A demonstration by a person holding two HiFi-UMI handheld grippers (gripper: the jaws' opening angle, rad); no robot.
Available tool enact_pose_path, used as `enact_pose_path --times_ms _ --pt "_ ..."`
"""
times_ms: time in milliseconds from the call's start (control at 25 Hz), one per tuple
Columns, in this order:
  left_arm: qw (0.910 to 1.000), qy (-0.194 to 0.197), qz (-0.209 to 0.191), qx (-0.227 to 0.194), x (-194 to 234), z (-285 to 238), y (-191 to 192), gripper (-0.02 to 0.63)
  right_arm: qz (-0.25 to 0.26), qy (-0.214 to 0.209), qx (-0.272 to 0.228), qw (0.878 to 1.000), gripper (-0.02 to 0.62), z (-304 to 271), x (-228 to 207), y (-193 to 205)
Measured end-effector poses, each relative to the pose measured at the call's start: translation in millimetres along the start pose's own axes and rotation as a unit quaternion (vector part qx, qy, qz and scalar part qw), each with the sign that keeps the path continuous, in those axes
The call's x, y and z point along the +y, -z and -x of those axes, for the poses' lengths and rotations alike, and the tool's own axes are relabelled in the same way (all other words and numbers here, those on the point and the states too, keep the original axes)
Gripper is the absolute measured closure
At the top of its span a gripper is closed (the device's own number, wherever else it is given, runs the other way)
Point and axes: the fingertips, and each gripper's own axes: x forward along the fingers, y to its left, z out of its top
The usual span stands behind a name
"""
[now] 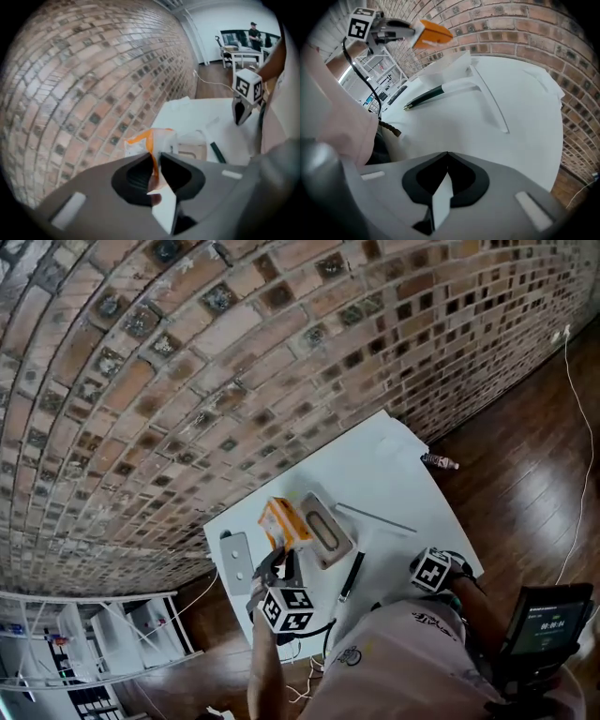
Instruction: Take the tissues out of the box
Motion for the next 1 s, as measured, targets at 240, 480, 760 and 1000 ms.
enact_pose_path --times_ms 240,480,760,1000 --pt "0.9884 -0.147 -0.030 -0.020 136.5 55.3 17.6 0.540 0.004 -0.008 0.015 1.000 0.591 -1.1 2.4 1.8" --pt "0.9867 -0.088 -0.124 0.057 126.7 -42.4 96.6 0.513 -0.006 -0.006 0.024 1.000 0.591 -0.7 3.3 3.6" --pt "0.9794 -0.117 -0.067 0.150 116.4 -93.0 174.4 0.601 -0.020 0.000 0.021 1.000 0.591 -1.5 1.4 0.6" --pt "0.9798 -0.119 0.152 0.053 40.7 13.1 139.1 0.601 0.006 0.006 0.025 1.000 0.591 0.0 0.0 6.7"
